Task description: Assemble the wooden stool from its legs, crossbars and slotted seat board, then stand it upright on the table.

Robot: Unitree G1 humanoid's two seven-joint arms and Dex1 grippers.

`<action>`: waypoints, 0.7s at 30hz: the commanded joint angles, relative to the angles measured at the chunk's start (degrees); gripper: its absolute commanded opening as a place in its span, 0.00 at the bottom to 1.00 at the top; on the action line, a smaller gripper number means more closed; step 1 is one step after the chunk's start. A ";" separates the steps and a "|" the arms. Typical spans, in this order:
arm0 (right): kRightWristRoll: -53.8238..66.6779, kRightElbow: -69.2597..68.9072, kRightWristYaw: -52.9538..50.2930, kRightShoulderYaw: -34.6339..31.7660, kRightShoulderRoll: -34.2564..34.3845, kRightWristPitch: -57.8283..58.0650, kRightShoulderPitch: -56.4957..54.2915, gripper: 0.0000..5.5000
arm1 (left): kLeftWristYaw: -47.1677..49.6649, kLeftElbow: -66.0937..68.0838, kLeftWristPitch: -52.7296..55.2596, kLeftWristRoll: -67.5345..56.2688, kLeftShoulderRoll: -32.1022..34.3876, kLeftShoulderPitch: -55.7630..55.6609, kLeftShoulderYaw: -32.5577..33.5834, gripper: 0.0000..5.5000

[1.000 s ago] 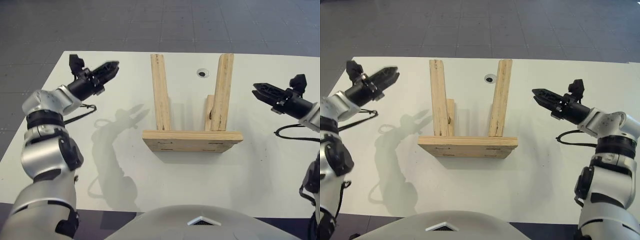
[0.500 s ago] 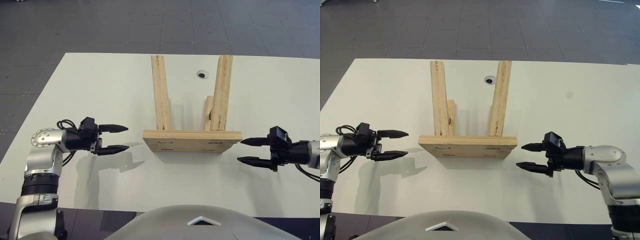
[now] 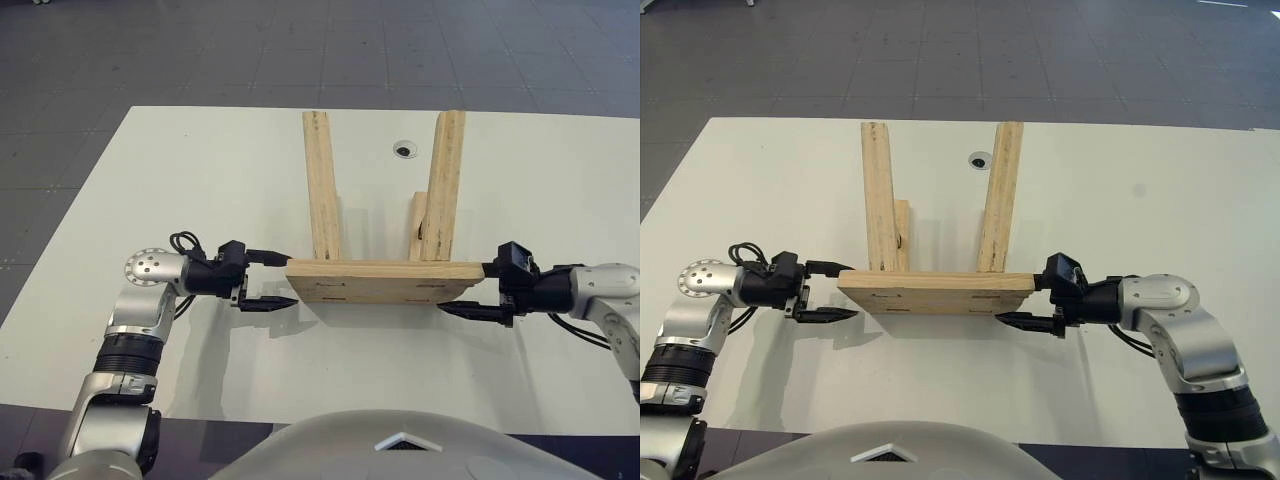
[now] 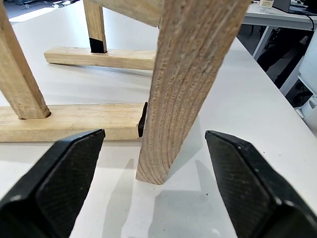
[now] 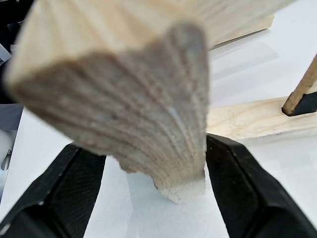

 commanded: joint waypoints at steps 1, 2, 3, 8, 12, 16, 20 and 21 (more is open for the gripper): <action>-1.45 1.72 0.40 0.85 -0.46 -1.65 -1.77 0.46 | 1.27 -1.95 4.25 -0.77 -0.35 -1.37 -0.52 0.61; -1.64 2.05 0.37 1.00 -0.46 -2.04 -1.95 0.43 | 1.60 -2.50 5.40 -1.19 -0.50 -1.62 -0.40 0.58; -1.86 2.36 0.33 1.18 -0.40 -2.35 -2.16 0.40 | 1.84 -2.73 6.17 -1.38 -0.63 -1.98 -0.26 0.56; -2.43 2.08 -0.09 1.49 0.07 -3.53 -2.03 0.30 | 1.32 -5.24 9.44 -1.34 0.10 -1.53 -1.20 0.42; -3.08 2.77 -0.24 1.89 0.22 -4.35 -2.37 0.29 | 0.26 -5.09 10.68 -0.39 1.69 -1.25 -2.11 0.30; -1.82 2.07 -0.01 1.68 0.05 -3.26 -2.90 0.29 | 0.70 -6.58 15.28 -1.28 2.91 -2.70 -2.44 0.28; 9.40 -4.48 2.77 -3.52 -2.88 6.21 -5.00 0.28 | 1.40 -16.80 29.99 -9.62 7.88 -3.50 1.07 0.28; 13.56 -6.34 3.44 -5.35 -3.93 9.77 -5.35 0.28 | 2.04 -20.26 35.12 -13.37 9.51 -3.26 2.91 0.27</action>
